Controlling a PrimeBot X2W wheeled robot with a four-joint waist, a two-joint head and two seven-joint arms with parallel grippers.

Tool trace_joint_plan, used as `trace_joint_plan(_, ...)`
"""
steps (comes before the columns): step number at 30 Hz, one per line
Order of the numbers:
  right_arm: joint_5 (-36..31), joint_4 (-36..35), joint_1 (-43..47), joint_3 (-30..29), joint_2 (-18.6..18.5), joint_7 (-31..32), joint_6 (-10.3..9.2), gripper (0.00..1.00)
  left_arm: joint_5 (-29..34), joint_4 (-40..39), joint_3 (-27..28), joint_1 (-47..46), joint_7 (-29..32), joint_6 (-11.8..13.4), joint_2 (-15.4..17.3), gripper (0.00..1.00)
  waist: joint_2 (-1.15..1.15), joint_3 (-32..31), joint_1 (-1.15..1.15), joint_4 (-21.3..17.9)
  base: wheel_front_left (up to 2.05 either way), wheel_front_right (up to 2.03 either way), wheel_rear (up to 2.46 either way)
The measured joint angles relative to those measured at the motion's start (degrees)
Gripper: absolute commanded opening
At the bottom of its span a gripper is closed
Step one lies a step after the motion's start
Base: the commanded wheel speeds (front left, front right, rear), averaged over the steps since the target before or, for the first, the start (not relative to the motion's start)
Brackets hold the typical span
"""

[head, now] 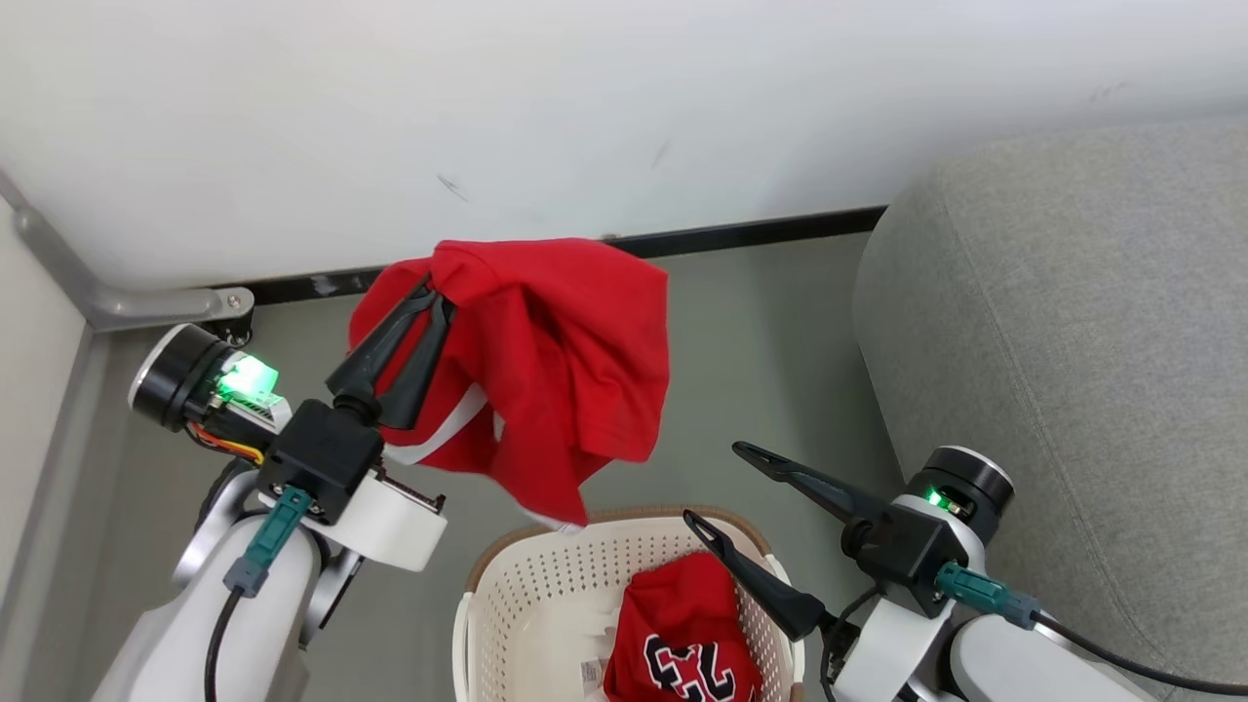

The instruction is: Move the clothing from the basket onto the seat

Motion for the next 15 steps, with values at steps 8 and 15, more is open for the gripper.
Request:
trace_joint_plan(8, 0.0, 0.1, 0.1, 0.9, -1.8, 0.6, 0.00, 1.00, -0.5, -1.0, -2.4, 0.7, 0.0, -0.8, -0.9, 0.00, 0.00, -3.2, 0.00, -0.1, 0.00, 0.00, 0.00)
trace_joint_plan(15, 0.6, 0.7, 0.1, 3.6, -1.6, 1.1, 0.00, 1.00, -0.5, -2.2, -5.1, 0.7, 0.5, -1.8, -2.5, 0.00, 0.00, -5.2, 0.00, 0.0, 0.00, 0.00, 0.00)
